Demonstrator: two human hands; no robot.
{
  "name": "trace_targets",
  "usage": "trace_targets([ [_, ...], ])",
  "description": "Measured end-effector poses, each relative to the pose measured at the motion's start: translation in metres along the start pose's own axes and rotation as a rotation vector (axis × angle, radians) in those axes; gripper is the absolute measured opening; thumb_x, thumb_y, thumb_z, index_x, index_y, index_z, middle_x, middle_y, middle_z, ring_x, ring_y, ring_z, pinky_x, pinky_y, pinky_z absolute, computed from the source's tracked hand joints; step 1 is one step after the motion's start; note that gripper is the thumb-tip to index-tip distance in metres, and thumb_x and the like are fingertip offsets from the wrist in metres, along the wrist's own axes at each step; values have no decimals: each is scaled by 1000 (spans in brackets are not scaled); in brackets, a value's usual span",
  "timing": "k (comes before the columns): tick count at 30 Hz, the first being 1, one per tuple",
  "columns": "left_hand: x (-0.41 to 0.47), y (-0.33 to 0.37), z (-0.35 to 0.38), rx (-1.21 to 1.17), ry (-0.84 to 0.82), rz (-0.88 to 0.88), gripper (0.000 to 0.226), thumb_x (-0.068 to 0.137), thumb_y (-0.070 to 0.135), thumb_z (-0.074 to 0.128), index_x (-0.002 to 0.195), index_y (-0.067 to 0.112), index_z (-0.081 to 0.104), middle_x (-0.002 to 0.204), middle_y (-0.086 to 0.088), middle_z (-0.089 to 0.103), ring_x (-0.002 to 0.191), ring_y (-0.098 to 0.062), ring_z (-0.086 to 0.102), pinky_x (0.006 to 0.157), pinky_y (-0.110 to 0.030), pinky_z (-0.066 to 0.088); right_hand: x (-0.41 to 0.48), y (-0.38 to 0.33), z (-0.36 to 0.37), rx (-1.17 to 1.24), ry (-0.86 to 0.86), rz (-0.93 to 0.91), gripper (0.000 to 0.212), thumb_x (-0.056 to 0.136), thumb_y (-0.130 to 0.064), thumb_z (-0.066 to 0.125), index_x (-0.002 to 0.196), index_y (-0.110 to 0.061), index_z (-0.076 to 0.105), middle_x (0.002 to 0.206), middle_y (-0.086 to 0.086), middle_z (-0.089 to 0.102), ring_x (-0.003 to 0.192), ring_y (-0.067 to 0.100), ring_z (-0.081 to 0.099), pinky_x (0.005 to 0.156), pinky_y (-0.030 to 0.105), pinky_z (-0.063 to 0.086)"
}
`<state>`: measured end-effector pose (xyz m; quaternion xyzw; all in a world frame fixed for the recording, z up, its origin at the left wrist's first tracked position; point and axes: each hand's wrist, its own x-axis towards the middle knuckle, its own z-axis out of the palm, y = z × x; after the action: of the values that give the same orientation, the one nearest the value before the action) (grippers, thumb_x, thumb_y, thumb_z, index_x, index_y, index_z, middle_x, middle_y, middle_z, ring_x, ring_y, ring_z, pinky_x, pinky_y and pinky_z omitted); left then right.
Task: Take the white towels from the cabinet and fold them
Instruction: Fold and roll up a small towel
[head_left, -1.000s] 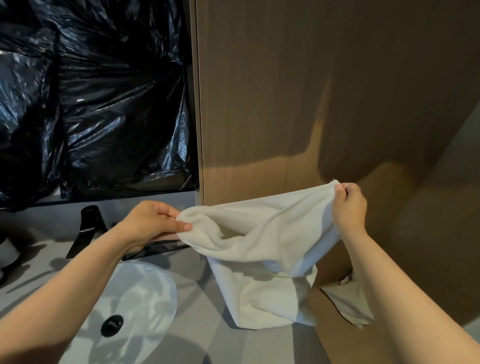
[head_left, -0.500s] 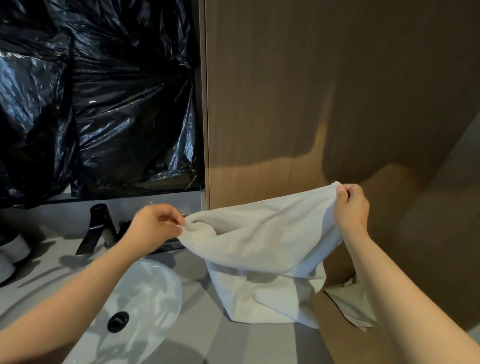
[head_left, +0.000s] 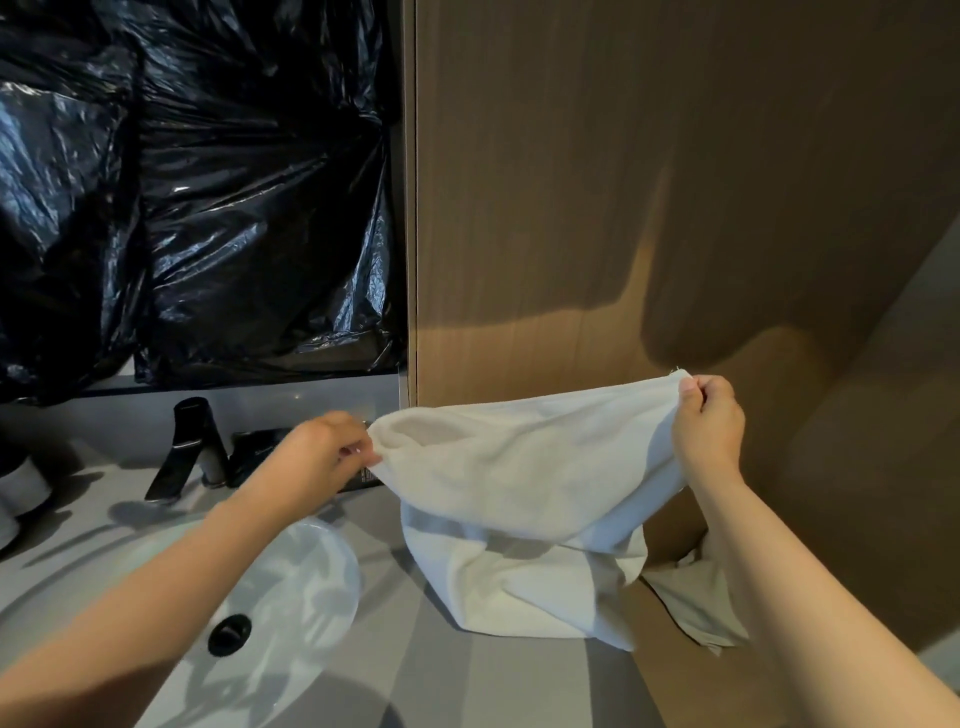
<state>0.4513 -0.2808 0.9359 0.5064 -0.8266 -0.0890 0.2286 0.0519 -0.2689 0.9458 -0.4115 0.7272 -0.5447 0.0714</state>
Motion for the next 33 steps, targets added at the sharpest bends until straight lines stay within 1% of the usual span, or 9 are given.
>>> trace_targets([
  [3,12,8,-34,37,96,59,23,90,28,65,78,8,63,80,-1,55,71,-17,56,67,-30,47,5,-7,-8,45,14,24,22,104,-26,40,109,-10,54,100,3,55,94,17,53,80,29,42],
  [7,35,22,-74,140,198,142,35,90,33,62,70,5,58,71,-4,51,61,-21,51,58,-32,44,15,-31,-16,109,47,14,19,105,-27,39,109,-14,53,103,1,53,96,14,51,82,27,40],
  [14,68,26,-107,130,286,104,34,84,37,70,64,12,58,64,1,53,56,-15,51,50,-21,37,39,-74,-33,155,70,-122,19,104,-29,37,106,-18,52,101,-1,54,87,11,52,76,23,40],
  [19,93,45,-146,133,461,136,23,77,24,79,64,11,64,67,0,57,60,-16,53,55,-14,37,66,-117,-45,202,141,-171,22,105,-29,36,107,-16,53,99,-1,54,80,5,51,66,16,37],
  [22,102,60,-174,164,552,232,16,75,13,81,69,8,67,68,-1,59,59,-15,53,55,-10,37,81,-139,-56,247,191,-180,27,105,-31,36,116,-13,54,103,-1,54,82,9,53,69,17,37],
  [24,107,67,-192,149,573,267,11,77,12,78,82,11,68,76,1,61,64,-9,56,60,-8,39,88,-150,-62,278,211,-169,33,105,-32,37,126,-11,52,108,-2,52,94,10,52,76,20,39],
  [27,111,75,-204,211,573,319,21,81,5,72,102,4,70,88,-8,64,73,-20,61,71,-22,47,93,-158,-67,309,214,-174,37,105,-32,37,131,-10,50,113,-1,51,103,11,50,82,25,39],
  [30,112,77,-200,281,553,378,15,86,-1,65,98,0,73,92,-14,59,76,-27,60,75,-27,47,92,-159,-68,318,195,-186,38,105,-32,36,133,-8,48,119,4,53,106,13,49,84,27,40],
  [33,114,72,-192,194,569,305,10,91,6,59,97,2,66,96,-9,53,78,-21,54,72,-24,40,86,-156,-68,307,183,-176,39,106,-31,33,134,-7,46,124,8,53,107,15,49,87,30,40],
])
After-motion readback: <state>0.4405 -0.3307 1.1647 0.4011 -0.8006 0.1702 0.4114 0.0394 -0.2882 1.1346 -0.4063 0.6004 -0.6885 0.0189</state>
